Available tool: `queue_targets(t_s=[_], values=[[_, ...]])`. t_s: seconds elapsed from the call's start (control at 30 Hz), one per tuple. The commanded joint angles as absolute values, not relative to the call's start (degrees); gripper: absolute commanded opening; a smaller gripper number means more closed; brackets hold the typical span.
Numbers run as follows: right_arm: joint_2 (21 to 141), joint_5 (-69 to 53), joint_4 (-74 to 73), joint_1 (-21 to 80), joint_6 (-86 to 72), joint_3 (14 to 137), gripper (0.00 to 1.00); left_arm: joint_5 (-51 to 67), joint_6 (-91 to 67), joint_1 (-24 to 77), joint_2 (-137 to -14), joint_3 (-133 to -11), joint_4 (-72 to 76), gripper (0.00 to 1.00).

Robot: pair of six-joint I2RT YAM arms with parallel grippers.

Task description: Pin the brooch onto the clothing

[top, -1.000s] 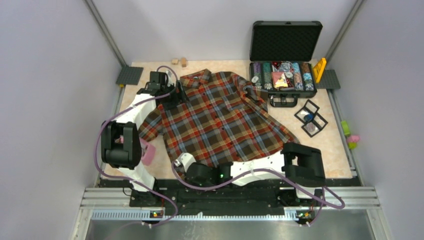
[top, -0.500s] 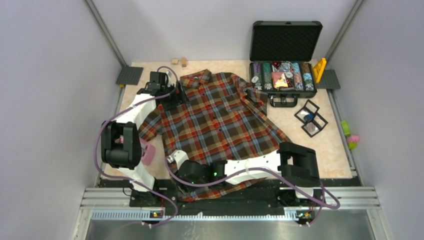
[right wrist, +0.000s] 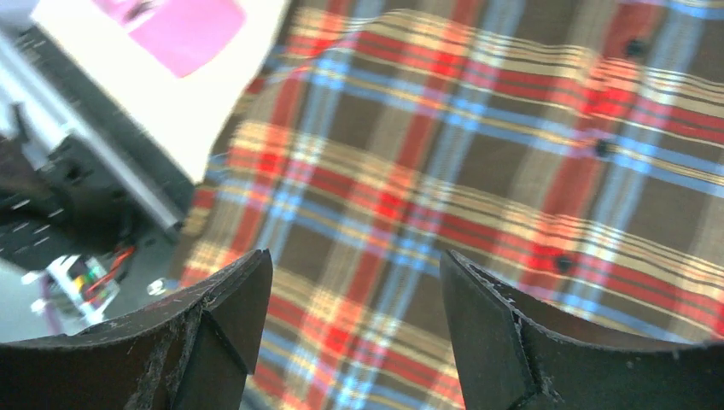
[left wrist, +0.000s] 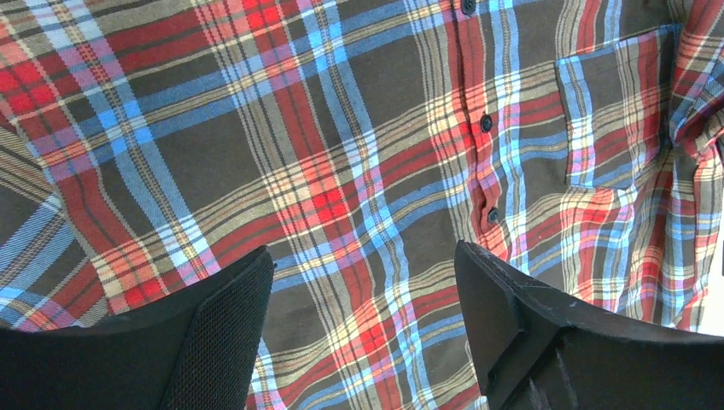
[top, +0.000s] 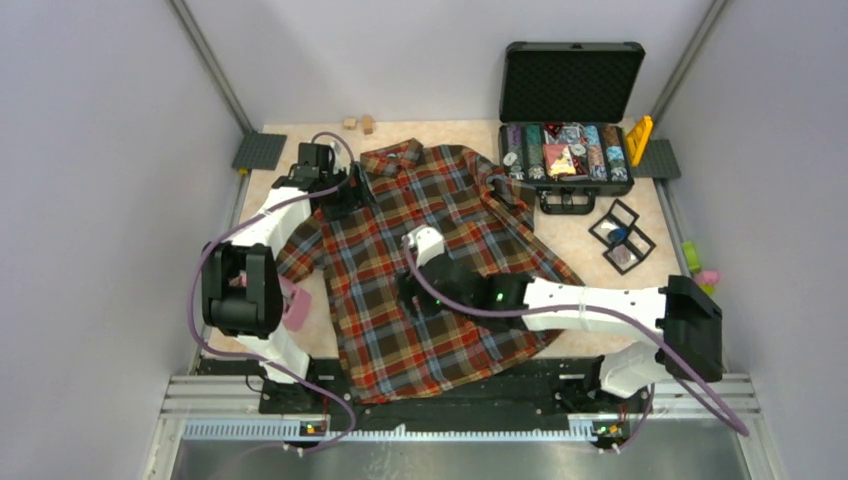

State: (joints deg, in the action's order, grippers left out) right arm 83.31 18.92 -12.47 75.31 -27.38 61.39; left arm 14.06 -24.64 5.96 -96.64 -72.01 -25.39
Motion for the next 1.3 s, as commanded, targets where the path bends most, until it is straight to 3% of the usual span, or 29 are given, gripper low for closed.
queue_targets(t_s=[0.0,0.17,0.37,0.93,1.27], values=[[81.3,17.0,-13.2,66.6,-23.8,58.2,0.74,13.1,-23.6,4.9,-94.2,-73.9,-25.3,0.82],[84.5,12.0,-10.4,57.4,-21.8,57.2,0.74,12.8,-23.0,4.8,-93.5,-74.2,-25.5,0.82],[93.1,9.7,-7.6,53.6,-19.9,59.6,0.68,12.7,-22.6,4.8,-93.2,-74.3,-25.7,0.82],[105.1,8.3,-5.8,53.2,-19.8,62.5,0.33,15.0,-22.9,4.8,-93.0,-74.6,-26.0,0.82],[106.5,8.1,-6.1,58.5,-23.2,60.8,0.28,14.9,-22.8,4.8,-92.6,-74.7,-26.0,0.82]])
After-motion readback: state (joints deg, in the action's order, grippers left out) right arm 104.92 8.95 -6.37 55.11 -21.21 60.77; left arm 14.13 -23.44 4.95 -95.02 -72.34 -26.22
